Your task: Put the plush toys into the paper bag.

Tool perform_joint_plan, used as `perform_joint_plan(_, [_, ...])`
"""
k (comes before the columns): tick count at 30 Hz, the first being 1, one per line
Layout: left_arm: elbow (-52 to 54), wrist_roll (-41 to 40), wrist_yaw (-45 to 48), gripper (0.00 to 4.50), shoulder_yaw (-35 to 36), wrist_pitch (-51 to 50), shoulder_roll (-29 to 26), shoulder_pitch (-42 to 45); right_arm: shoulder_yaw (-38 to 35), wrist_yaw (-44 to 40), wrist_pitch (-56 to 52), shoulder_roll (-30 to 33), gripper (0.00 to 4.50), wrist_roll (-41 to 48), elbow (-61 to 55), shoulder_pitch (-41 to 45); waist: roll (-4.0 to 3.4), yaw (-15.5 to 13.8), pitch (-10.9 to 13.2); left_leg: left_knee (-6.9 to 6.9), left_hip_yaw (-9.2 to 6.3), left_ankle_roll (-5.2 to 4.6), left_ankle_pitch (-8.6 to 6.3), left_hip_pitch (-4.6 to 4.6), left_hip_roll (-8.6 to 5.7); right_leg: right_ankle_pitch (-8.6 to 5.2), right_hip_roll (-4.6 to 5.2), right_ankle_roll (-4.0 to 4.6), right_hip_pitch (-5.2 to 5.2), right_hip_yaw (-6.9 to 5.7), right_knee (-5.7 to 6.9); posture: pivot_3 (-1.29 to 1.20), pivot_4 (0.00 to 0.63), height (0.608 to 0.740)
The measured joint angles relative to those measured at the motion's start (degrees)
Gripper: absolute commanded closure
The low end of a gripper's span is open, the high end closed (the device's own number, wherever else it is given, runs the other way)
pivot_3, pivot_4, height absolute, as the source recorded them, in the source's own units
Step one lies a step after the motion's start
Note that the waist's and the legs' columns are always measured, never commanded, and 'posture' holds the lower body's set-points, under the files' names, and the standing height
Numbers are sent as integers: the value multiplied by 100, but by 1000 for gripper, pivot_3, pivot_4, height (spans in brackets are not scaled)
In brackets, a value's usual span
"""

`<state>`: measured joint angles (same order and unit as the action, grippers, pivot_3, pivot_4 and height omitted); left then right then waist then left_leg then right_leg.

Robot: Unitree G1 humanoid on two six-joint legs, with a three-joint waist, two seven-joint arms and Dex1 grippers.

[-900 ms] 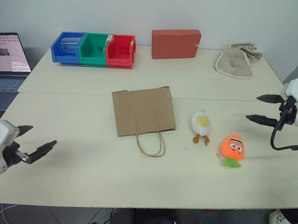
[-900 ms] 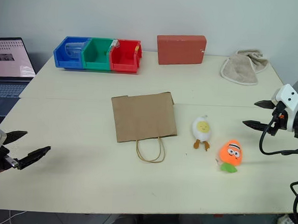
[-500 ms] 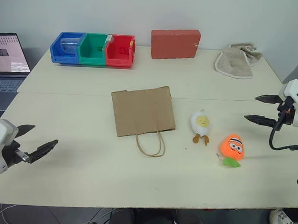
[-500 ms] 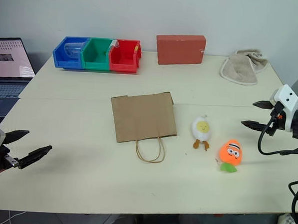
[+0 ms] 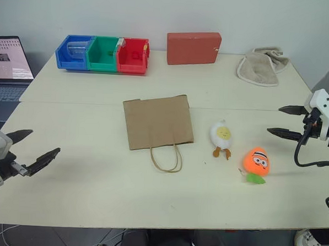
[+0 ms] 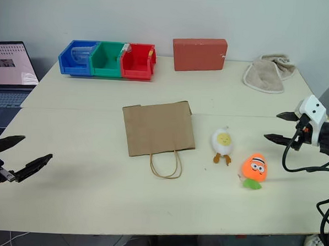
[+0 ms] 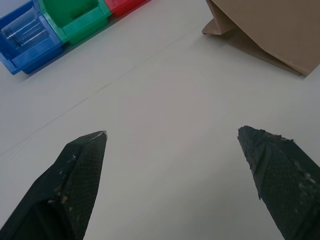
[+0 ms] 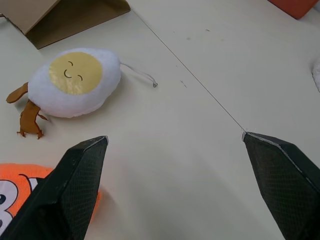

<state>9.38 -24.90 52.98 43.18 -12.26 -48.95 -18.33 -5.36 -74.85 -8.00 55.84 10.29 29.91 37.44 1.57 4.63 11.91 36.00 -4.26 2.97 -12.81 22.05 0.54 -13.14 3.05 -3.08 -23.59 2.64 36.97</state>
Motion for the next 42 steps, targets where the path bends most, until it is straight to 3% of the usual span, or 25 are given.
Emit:
perform_joint_plan(9, [-18, 126, 210, 23, -407, 152, -14, 187, -16, 2, -161, -44, 0, 136, -555, -146, 0, -8, 0, 0, 1, 0, 0, 0, 1, 0, 0, 0, 1, 0, 0, 0, 150, 740])
perform_joint_plan(17, [893, 485, 430, 23, -2133, 233, -131, 612, -85, 4, -1184, 3, 0, 841, -2548, -974, 0, -112, 0, -1, -1, 2, -2, 1, 4, 4, -4, -6, -1, 0, 4, 0, 150, 740])
perform_joint_plan(23, [1270, 730, 526, 23, -3547, 141, -92, 1432, -212, -48, -2120, 336, 0, 1556, -4103, -1405, -1, -185, -1, 5, -2, 2, -2, 2, 3, 4, -5, -7, 4, 1, -1, 0, 150, 740])
perform_joint_plan(28, [1146, 994, 520, 23, -4408, 158, 246, 2098, -321, 21, -2566, 504, 0, 1872, -4739, -1802, 1, -219, -3, 6, -2, 2, -1, 4, 3, 5, -6, -8, 5, 0, -3, 0, 150, 740])
perform_joint_plan(34, [212, 1406, 573, 23, -5265, 502, 889, 2970, -511, 271, -2988, 535, 0, 2228, -5321, -2177, -2, -278, -4, 10, -5, 1, -1, 9, 2, 9, -10, -16, 6, 2, -5, 0, 150, 740])
perform_joint_plan(37, [-35, 1528, 681, 611, -5497, 756, 1024, 3118, -572, 335, -3115, 561, 0, 2327, -5489, -2320, -2, -283, -4, 9, -10, 1, -1, 11, 1, 15, -11, -26, 5, 0, -3, 0, 150, 740])
perform_joint_plan(42, [-596, 1679, 795, 2135, -5673, 1108, 1224, 3353, -712, 455, -3315, 605, 0, 2576, -5736, -2492, -1, -284, -4, 10, -13, 1, -1, 11, 1, 17, -12, -28, 7, -1, -4, 0, 150, 740])
